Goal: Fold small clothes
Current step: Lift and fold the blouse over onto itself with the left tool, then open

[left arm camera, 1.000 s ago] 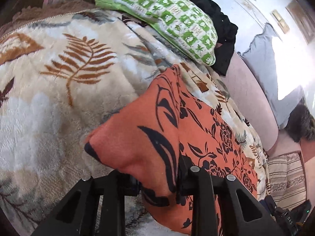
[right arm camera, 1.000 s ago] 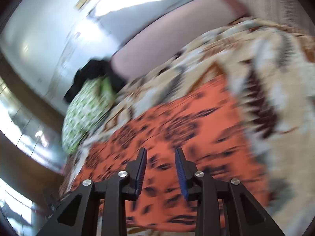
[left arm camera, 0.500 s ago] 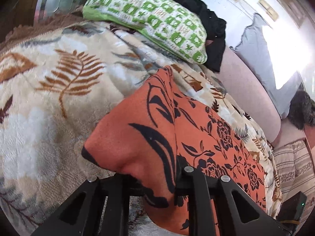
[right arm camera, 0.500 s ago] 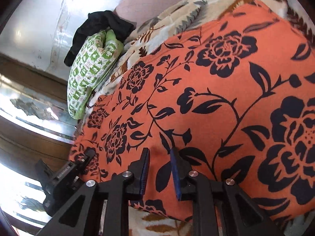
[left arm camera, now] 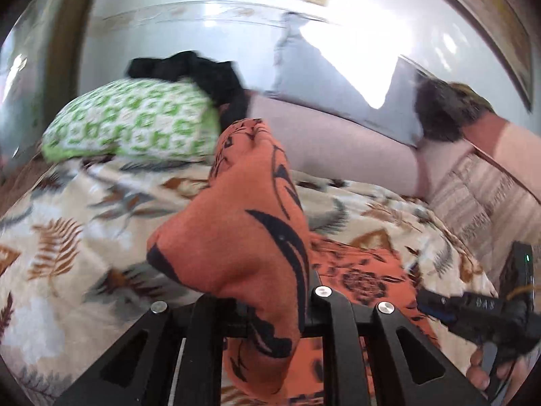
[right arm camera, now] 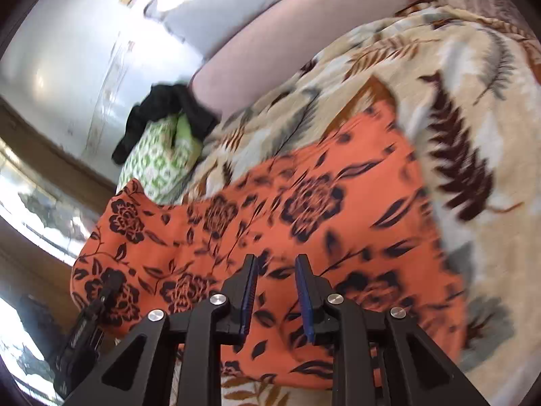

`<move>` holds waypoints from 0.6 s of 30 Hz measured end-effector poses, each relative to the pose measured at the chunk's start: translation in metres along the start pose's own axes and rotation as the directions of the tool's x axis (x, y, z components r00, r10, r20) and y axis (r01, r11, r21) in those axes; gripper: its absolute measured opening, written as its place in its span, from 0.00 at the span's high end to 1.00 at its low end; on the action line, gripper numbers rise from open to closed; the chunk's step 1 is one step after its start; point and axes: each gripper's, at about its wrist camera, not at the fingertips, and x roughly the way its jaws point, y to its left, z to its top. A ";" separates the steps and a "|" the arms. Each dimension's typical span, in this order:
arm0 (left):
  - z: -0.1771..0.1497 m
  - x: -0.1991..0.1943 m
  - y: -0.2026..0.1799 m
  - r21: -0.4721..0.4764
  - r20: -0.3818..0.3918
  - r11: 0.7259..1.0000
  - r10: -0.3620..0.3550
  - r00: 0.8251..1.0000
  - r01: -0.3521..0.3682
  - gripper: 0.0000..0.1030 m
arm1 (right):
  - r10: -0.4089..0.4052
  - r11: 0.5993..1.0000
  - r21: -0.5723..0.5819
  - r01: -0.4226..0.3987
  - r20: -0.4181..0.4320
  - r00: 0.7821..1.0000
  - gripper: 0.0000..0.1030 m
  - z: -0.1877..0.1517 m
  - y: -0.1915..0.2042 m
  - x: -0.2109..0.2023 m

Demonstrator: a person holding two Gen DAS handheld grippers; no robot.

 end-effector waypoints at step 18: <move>-0.010 0.006 -0.053 0.140 -0.214 0.907 -0.363 0.907 0.396 0.29 | 0.292 0.908 0.334 -0.252 -0.075 0.954 0.25 0.030 -0.071 -0.017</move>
